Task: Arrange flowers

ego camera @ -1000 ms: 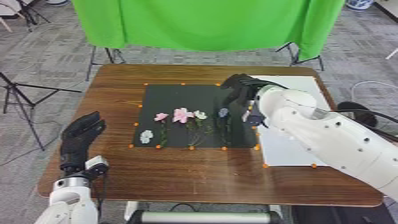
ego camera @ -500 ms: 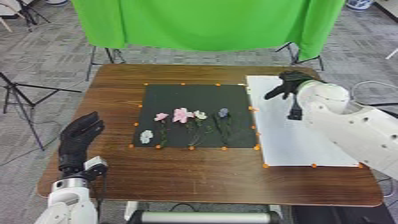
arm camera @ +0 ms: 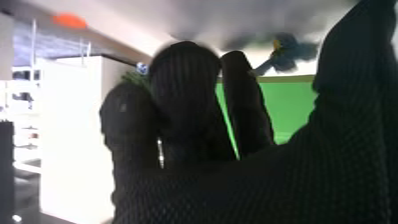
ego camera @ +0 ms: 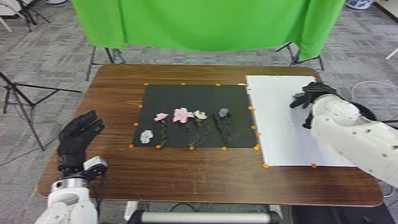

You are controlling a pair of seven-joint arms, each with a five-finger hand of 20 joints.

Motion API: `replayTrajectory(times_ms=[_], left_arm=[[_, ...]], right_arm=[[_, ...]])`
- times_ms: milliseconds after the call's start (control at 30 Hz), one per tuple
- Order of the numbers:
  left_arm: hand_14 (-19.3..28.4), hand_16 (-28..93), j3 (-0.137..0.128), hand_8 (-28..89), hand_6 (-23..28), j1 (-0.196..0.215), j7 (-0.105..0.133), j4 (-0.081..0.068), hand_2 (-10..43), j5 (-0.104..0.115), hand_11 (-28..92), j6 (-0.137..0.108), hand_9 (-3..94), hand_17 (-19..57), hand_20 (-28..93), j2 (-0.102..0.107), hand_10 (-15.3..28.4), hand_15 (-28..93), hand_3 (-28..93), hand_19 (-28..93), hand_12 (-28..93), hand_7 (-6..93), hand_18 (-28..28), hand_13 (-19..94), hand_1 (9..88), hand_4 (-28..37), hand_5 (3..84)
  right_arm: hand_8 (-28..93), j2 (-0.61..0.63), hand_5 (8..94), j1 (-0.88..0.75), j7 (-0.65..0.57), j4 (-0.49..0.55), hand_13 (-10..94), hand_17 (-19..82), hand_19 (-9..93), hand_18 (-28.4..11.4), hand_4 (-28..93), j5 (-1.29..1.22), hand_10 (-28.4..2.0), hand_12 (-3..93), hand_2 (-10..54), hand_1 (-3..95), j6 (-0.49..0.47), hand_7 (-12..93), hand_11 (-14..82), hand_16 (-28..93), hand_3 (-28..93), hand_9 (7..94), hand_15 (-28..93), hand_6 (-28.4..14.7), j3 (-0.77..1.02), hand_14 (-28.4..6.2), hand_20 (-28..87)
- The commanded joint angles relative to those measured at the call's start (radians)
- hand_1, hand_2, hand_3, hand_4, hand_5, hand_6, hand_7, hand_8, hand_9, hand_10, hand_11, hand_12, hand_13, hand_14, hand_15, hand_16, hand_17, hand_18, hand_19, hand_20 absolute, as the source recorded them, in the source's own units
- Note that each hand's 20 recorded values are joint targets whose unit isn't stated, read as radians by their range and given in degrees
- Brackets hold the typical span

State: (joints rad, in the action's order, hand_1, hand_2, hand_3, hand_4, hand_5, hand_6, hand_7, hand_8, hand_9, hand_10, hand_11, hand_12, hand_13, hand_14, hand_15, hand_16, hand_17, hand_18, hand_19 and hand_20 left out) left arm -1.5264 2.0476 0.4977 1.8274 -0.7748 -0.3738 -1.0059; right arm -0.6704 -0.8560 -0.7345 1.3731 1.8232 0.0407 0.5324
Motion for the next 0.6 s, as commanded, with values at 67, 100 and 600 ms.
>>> replayTrajectory(times_ms=[67, 100, 600], left_arm=[[11.5, -1, -0.001, -13, 0.4, 0.017, -0.001, 0.007, -3.1, 0.013, 27, -0.006, 38.8, 27.5, 43, -0.009, 11.0, 21, 65, 13, 11, 29.7, 10.7, 41, 62.1, -8.0, 48.7], [11.4, -1, -0.001, -13, 0.3, 0.014, -0.005, 0.005, -3.1, 0.012, 27, -0.006, 38.9, 27.3, 42, -0.010, 11.0, 21, 65, 13, 11, 29.8, 10.8, 40, 61.9, -8.2, 48.7], [11.7, -1, -0.004, -13, 0.4, 0.008, -0.022, 0.001, -3.5, 0.003, 27, 0.010, 39.1, 26.0, 39, -0.009, 10.8, 22, 66, 14, 11, 29.3, 10.8, 40, 61.0, -8.7, 49.1]], right_arm=[[-11, 0.007, 57.5, -0.044, 0.053, -0.003, 87, 60, 93, -16.1, -22, 0.026, -13.6, 17.2, -9.5, 47.7, 0.202, 18, 15.3, 26, 66, 73.8, 64, 3.2, -0.065, -4.7, 53], [-11, 0.005, 59.0, -0.044, 0.060, -0.007, 88, 60, 93, -16.0, -22, 0.030, -13.6, 17.2, -9.5, 48.0, 0.204, 19, 15.6, 27, 66, 75.4, 64, 3.2, -0.067, -4.5, 53], [-7, -0.005, 47.8, -0.001, 0.007, 0.013, 83, 57, 93, -16.0, -19, 0.009, -18.8, 15.4, -9.5, 34.6, 0.026, 9, 7.8, 28, 64, 60.1, 62, -6.2, -0.046, -5.4, 50]])
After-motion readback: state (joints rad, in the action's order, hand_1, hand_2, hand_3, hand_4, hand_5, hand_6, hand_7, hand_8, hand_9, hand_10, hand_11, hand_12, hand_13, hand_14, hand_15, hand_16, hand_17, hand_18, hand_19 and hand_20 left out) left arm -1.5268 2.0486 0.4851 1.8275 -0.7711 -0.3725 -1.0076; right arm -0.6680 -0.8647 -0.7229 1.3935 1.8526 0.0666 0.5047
